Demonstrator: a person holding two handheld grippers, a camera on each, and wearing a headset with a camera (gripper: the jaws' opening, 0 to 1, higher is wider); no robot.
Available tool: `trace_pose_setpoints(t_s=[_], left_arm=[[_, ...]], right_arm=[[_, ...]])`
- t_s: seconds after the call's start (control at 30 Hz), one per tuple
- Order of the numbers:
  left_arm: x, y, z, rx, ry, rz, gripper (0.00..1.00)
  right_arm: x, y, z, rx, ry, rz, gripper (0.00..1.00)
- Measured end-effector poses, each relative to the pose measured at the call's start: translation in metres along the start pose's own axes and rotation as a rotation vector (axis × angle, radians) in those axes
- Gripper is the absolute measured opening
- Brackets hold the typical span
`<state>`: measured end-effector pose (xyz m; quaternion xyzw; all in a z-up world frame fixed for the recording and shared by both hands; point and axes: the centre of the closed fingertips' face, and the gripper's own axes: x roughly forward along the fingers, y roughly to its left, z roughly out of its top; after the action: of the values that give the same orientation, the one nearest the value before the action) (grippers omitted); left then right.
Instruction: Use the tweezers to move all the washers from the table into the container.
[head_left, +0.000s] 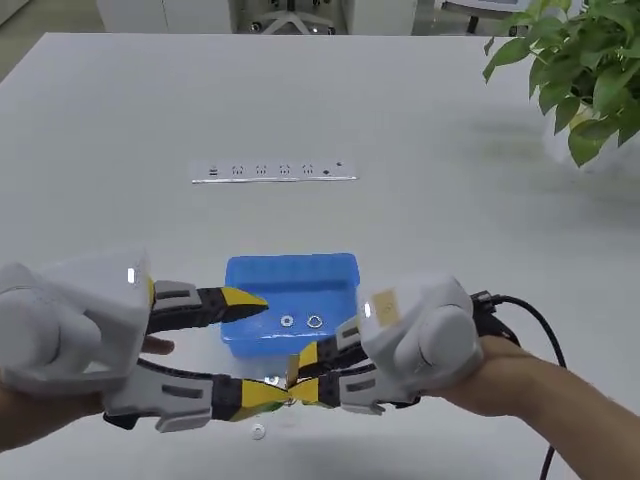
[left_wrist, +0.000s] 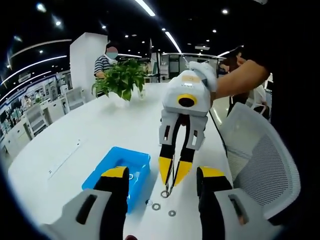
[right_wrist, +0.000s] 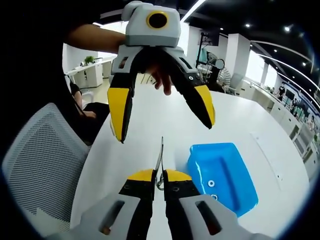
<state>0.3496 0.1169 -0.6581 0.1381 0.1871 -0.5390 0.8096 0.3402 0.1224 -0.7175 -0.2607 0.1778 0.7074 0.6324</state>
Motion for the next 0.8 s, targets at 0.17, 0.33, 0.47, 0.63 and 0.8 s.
trace_pose_setpoints(t_s=[0.17, 0.33, 0.47, 0.63, 0.8], left_arm=[[-0.007, -0.001, -0.003, -0.036, -0.007, 0.032, 0.71], [-0.013, 0.000, -0.006, -0.071, -0.023, 0.063, 0.79], [-0.017, -0.001, -0.007, -0.080, -0.031, 0.078, 0.87], [-0.021, 0.001, -0.010, -0.087, -0.034, 0.102, 0.94], [-0.024, 0.002, -0.010, -0.094, -0.044, 0.118, 0.99]], right_arm=[[-0.008, -0.006, 0.007, 0.009, -0.010, -0.007, 0.07], [-0.016, -0.018, 0.018, 0.005, -0.028, -0.032, 0.07], [-0.023, -0.033, 0.029, -0.009, -0.048, -0.067, 0.08], [-0.031, -0.057, 0.039, -0.011, -0.074, -0.113, 0.08], [-0.034, -0.074, 0.040, -0.020, -0.073, -0.141, 0.08]])
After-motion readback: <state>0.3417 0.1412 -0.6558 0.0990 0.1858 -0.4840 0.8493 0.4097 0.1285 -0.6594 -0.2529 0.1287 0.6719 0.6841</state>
